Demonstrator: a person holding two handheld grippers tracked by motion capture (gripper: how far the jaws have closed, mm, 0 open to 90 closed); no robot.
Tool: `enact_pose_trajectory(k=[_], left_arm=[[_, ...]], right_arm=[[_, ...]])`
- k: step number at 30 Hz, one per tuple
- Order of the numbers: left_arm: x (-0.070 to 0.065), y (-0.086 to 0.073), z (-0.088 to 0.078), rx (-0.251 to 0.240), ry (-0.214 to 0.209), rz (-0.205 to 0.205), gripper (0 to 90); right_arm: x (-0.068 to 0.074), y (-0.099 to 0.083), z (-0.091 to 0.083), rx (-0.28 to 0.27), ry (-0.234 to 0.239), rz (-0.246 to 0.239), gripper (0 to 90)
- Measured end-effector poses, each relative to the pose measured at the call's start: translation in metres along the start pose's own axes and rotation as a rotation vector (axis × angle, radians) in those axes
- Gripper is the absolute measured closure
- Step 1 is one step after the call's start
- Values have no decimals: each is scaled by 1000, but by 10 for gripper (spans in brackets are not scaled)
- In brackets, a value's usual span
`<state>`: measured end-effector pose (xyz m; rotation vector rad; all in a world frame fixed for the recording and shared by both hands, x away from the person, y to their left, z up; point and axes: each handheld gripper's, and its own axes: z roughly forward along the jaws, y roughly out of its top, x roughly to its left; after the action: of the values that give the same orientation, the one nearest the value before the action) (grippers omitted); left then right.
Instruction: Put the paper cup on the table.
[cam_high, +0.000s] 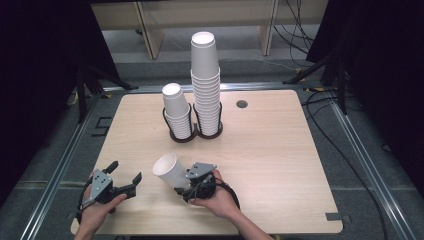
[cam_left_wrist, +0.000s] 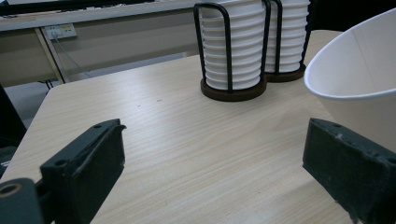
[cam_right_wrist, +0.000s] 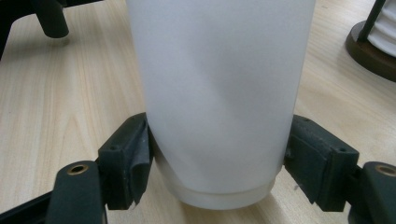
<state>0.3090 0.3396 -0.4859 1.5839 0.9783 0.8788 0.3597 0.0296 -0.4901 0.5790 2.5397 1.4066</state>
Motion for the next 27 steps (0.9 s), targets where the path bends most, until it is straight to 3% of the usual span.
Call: enact_pose_trajectory(k=[2,6,8,11,13,18,27], left_arm=[[0,-1,1,-21,-5,-5,52],[0,-1,1,-18,-5,-3,52],[0,-1,1,-11,-6,-3,53],[0,-1,1,-10,-7,-3,53],[0,-1,0,2,-1,2,53],[0,-2,0,-17,-5,-3,53],[-1,-1,-1,0,-3,0,52]], right_arm=[[0,0,0,5,-4,4,270],[0,-3,-1,39,2,25,262],[0,-4,-1,32,2,10,258],[1,-4,-2,45,14,41,250],[0,-4,-2,39,8,31,201],[-1,-3,-6,46,21,48,152],[-6,-8,-21,39,26,70,152]])
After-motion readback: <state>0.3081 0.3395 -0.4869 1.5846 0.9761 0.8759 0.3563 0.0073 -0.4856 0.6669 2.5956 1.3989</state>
